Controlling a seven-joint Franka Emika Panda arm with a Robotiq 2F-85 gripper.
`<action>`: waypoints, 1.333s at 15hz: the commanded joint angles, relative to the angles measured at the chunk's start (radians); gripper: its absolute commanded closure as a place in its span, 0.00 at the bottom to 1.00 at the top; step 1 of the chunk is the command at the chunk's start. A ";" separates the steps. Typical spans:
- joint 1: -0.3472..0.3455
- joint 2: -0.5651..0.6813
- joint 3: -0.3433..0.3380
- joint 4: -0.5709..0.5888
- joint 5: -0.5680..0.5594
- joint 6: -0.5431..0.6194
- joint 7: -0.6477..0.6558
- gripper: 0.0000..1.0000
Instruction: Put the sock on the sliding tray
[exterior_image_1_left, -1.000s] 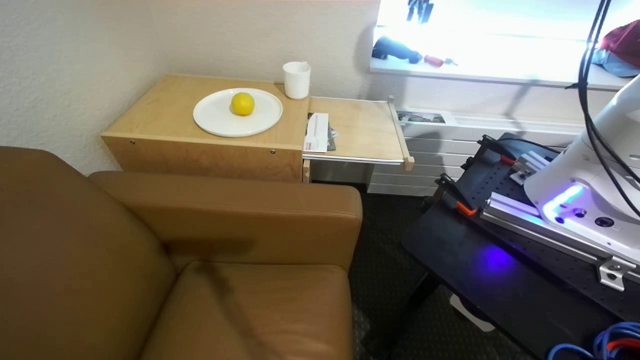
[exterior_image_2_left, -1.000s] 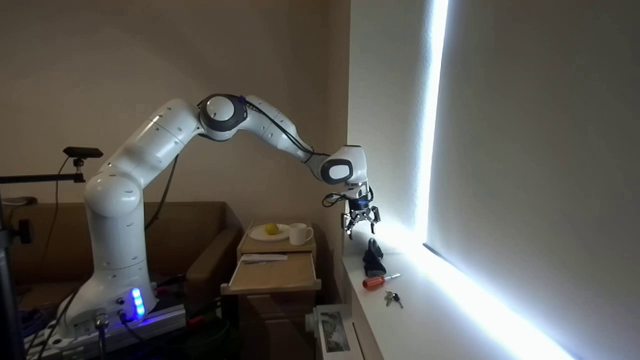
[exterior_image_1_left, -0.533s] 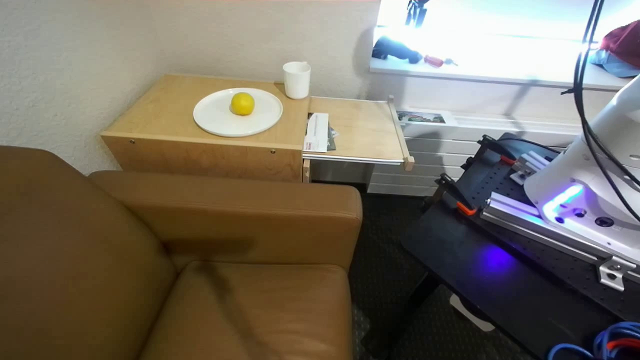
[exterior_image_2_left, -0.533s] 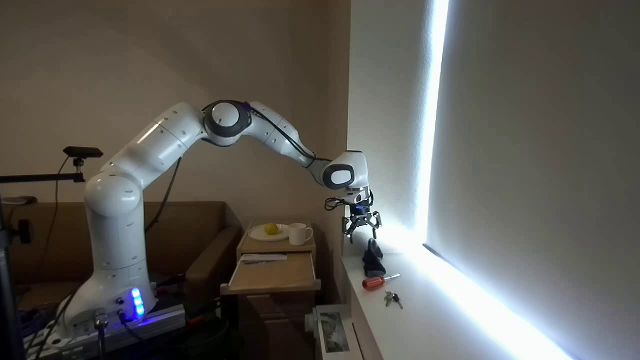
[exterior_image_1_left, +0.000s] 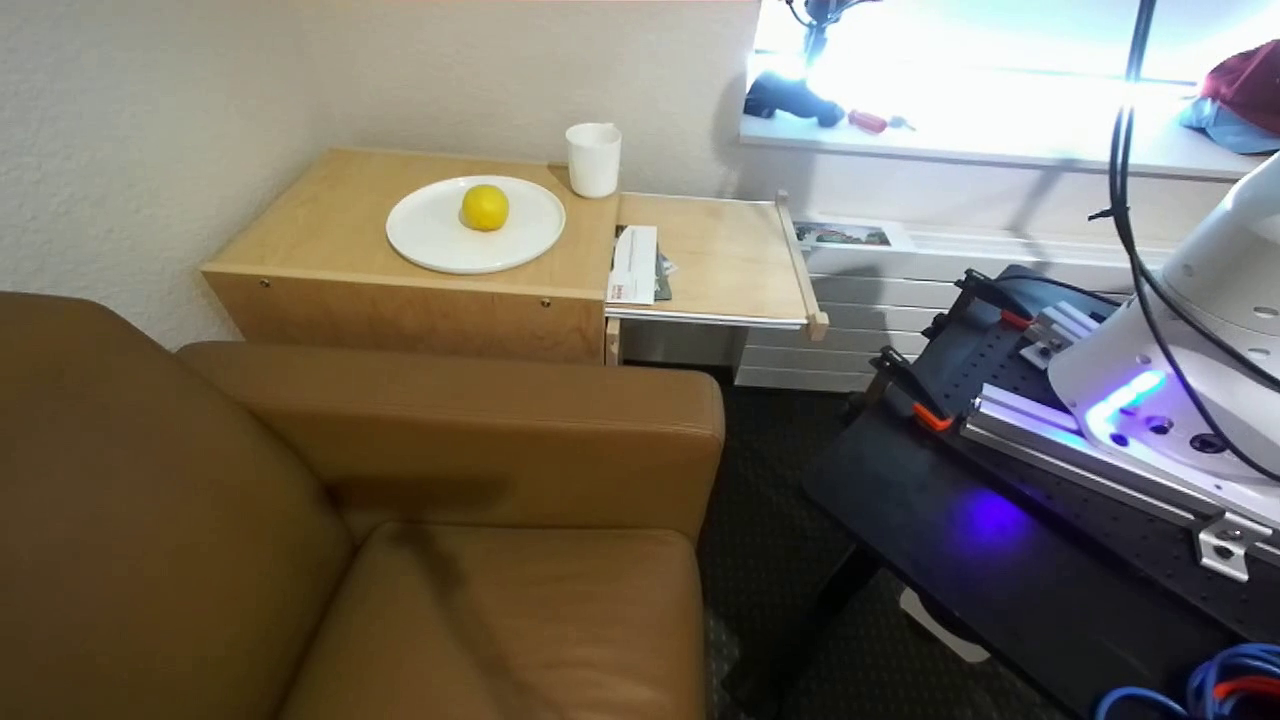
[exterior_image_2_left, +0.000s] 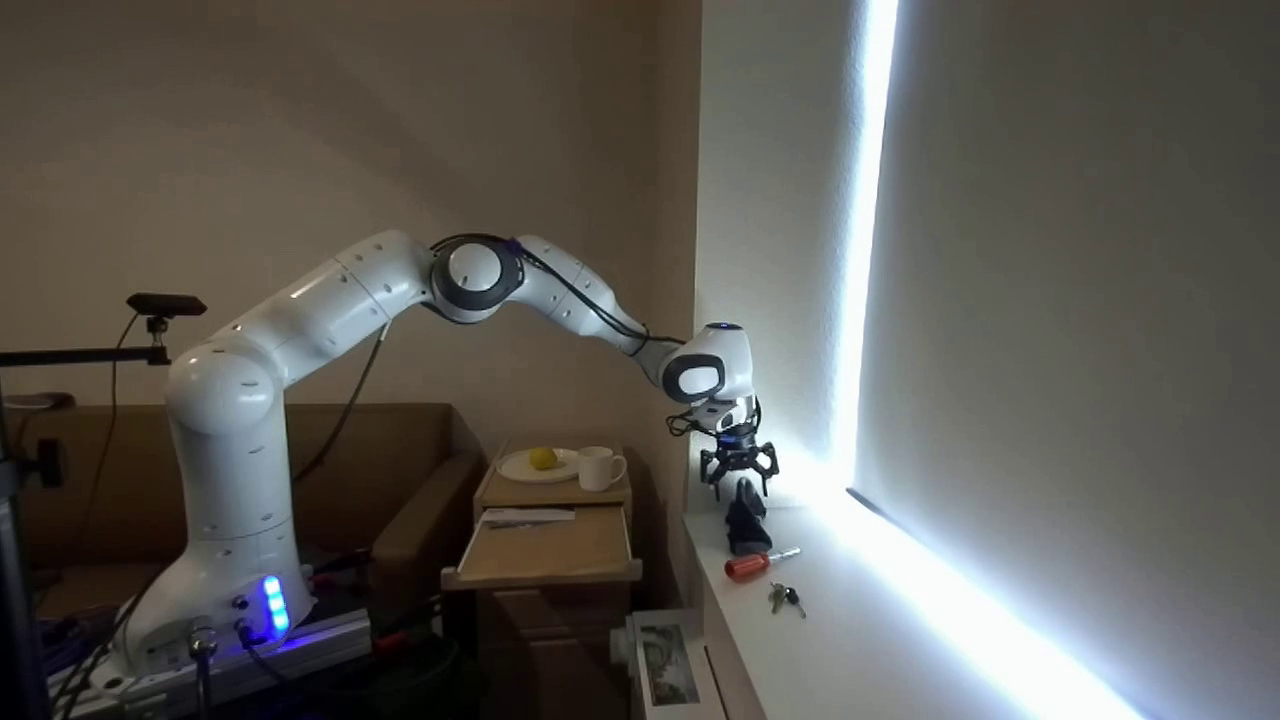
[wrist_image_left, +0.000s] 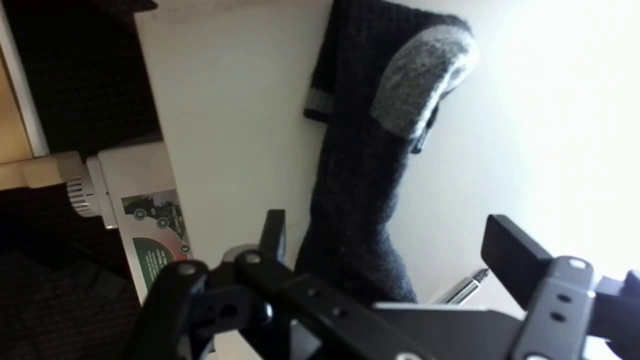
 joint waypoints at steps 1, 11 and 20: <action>-0.050 0.112 0.023 0.177 -0.001 -0.118 0.065 0.00; -0.145 0.252 0.062 0.450 -0.001 -0.436 0.091 0.69; -0.158 0.066 0.049 0.391 0.000 -0.598 -0.135 0.99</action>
